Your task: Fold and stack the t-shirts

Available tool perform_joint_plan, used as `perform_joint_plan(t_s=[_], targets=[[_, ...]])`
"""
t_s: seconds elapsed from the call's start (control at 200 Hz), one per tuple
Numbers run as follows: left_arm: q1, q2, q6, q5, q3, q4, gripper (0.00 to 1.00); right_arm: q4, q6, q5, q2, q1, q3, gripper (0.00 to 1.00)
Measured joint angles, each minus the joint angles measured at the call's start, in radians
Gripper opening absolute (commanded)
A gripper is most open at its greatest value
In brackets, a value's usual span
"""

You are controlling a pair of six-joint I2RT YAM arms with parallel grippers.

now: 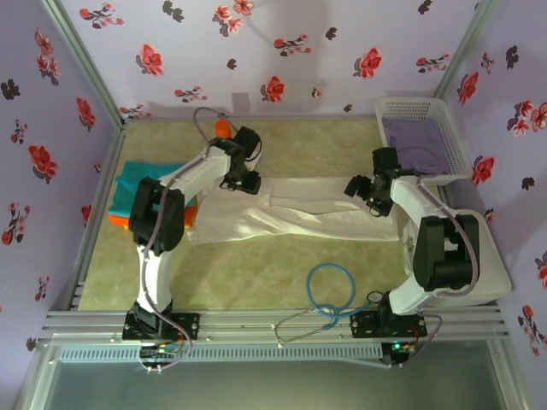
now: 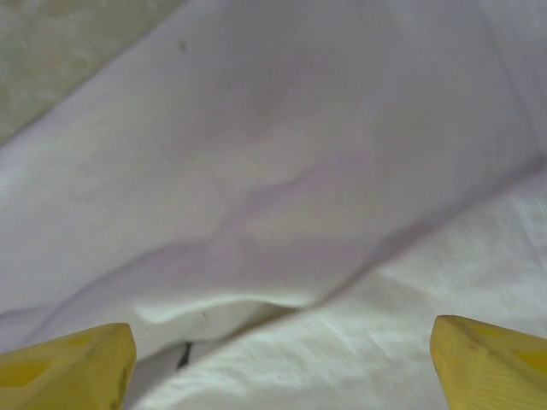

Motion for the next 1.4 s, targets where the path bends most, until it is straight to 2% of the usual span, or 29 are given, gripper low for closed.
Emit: perform_joint_plan(t_s=[0.11,0.23,0.275,0.49,0.83,1.025,1.19,1.4], targets=[[0.006,-0.108,-0.103,0.016,-0.153,0.051,0.40,0.011,-0.014,0.009,0.092,0.007,0.079,0.81],[0.024,-0.138,-0.194,0.026,-0.265,0.084,0.38,0.012,-0.027,0.022,0.202,0.012,0.154,0.75],[0.032,-0.137,-0.217,0.027,-0.297,0.089,0.36,0.011,-0.029,0.029,0.235,0.016,0.172,0.67],[0.044,-0.087,-0.266,0.028,-0.291,0.066,0.32,-0.042,-0.046,0.092,0.330,0.035,0.217,0.53],[0.043,0.107,-0.276,0.054,-0.070,-0.022,0.29,-0.091,-0.067,0.130,0.309,0.123,0.185,0.49],[0.024,0.259,-0.249,0.082,0.184,-0.091,0.27,-0.118,-0.056,0.081,0.207,0.187,0.064,0.49],[-0.009,0.401,-0.214,0.108,0.429,-0.165,0.27,-0.112,0.019,0.009,0.096,0.268,-0.046,0.50],[-0.033,0.517,-0.188,0.186,0.630,-0.213,0.28,-0.014,0.199,-0.061,-0.024,0.409,-0.153,0.52]])
